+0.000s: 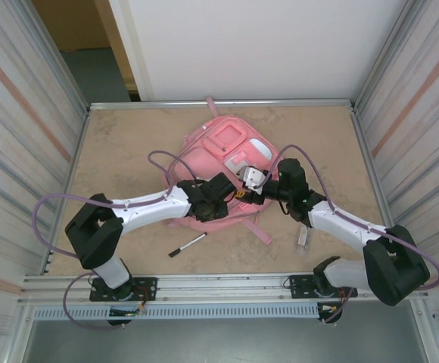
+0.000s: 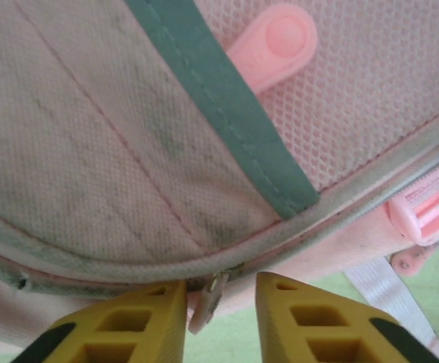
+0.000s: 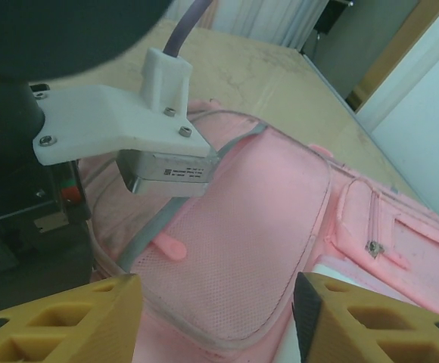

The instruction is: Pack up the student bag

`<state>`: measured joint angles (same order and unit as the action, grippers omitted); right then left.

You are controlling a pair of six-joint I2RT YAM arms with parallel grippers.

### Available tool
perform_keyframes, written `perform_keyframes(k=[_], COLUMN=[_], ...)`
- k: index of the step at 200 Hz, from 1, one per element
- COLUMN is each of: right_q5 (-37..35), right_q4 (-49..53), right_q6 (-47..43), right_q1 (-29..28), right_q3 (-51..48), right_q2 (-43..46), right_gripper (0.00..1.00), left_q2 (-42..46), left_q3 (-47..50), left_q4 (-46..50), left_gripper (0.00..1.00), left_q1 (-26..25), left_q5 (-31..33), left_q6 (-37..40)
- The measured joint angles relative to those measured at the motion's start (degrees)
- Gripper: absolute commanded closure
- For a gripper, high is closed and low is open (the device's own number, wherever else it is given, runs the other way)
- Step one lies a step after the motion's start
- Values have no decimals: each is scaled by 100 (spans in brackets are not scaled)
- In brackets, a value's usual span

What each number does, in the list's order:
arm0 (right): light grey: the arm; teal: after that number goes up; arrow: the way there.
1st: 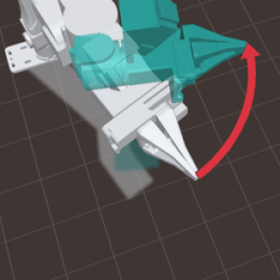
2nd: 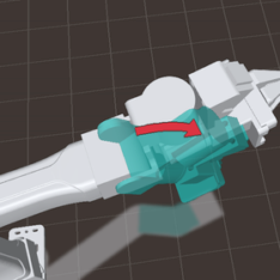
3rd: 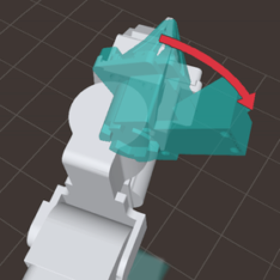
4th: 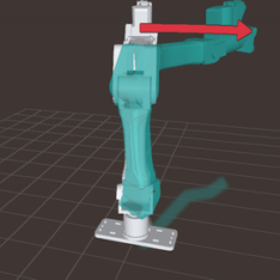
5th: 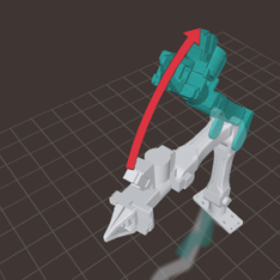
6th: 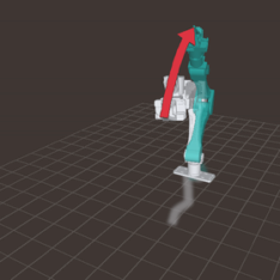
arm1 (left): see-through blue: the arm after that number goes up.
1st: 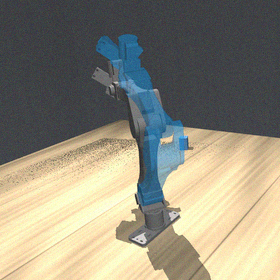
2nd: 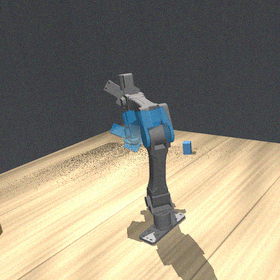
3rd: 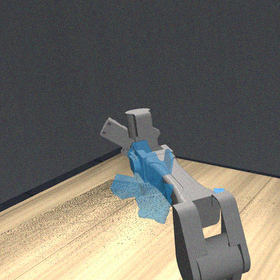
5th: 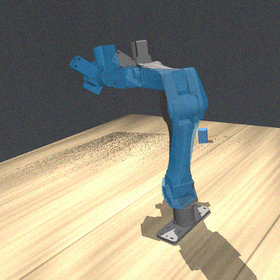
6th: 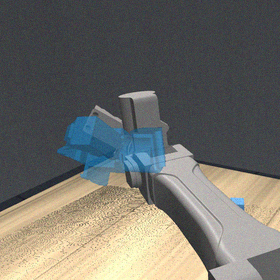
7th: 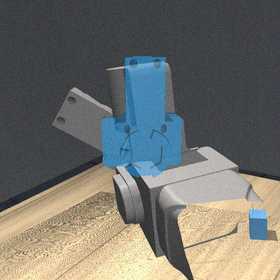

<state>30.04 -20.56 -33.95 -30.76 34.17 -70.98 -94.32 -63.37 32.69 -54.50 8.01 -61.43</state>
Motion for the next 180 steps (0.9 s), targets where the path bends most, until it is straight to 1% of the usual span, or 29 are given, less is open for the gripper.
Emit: perform_keyframes(k=[10,17,33,50,60,69,83,95,116,124,130,148,156,166,180], right_q5=[-11,-24,-72,-136,-157,-162,-168,-168,-168,-168,-168,-168,-173,-177,-192], right_q4=[-52,-79,-162,-199,-208,-214,-223,-229,-236,-240,-240,-243,-240,-236,-208], right_q6=[0,0,0,0,0,0,0,0,0,0,2,2,2,0,-4], right_q1=[0,0,0,0,0,0,0,0,0,0,0,0,0,0,33], right_q3=[-4,-4,-37,-87,-98,-103,-120,-120,-122,-125,-125,-125,-125,-125,-125], right_q2=[2,2,2,2,2,13,57,81,103,107,114,114,114,114,114], right_gripper=[47,47,47,47,47,46,46,47,47,47,47,47,49,50,50], left_q2=[-7,-11,-24,-39,-44,-44,-50,-66,-131,-164,-188,-229,-236,-232,-210], left_q3=[0,2,11,39,66,136,256,323,343,341,341,341,343,339,328], left_q4=[-24,-109,-299,-468,-520,-603,-734,-811,-894,-903,-901,-874,-861,-861,-833], left_gripper=[87,89,92,92,91,88,79,75,74,76,79,95,100,100,100], left_q1=[0,0,0,17,55,98,188,264,308,306,295,251,227,205,199], left_q5=[76,105,87,-2,-66,-133,-269,-374,-385,-380,-365,-275,-236,-210,-190], left_q6=[28,33,103,214,232,229,205,179,105,87,72,7,35,66,197])
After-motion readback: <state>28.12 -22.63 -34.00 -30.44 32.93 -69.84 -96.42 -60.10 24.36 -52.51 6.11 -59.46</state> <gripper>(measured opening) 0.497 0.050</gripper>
